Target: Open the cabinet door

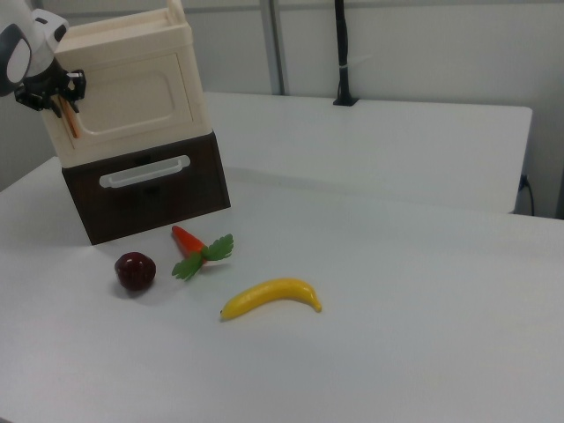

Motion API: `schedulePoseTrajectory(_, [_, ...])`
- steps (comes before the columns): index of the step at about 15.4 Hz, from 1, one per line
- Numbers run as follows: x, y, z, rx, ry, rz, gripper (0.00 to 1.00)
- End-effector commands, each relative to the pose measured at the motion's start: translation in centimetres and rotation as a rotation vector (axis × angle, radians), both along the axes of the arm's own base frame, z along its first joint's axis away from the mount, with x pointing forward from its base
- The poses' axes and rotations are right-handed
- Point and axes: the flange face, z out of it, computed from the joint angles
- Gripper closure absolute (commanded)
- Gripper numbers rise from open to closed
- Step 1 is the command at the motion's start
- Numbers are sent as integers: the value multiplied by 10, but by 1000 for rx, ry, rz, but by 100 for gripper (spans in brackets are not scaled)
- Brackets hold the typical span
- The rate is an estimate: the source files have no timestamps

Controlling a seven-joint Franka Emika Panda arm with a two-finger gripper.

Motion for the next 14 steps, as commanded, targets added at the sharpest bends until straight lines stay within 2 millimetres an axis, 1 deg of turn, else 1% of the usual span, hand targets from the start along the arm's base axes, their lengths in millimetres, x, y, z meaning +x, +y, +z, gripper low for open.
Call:
schedulePoseTrajectory(1, [-3,4,7,46,10,-35,74])
schedulePoseTrajectory(2, [-3,3,7,51,17,-46,77])
schedulePoseTrajectory(4, [-6,1,11,58,24,-58,80])
schedulePoseTrajectory(7, [-11,-2,6,33,82,-70,80])
schedulePoseTrajectory(8, [-14,-4,10,35,94,-77,80])
schedulePoseTrajectory(12, [-18,-11,11,33,149,-116,80])
schedulePoseTrajectory(14, [-21,-14,17,46,154,-139,80])
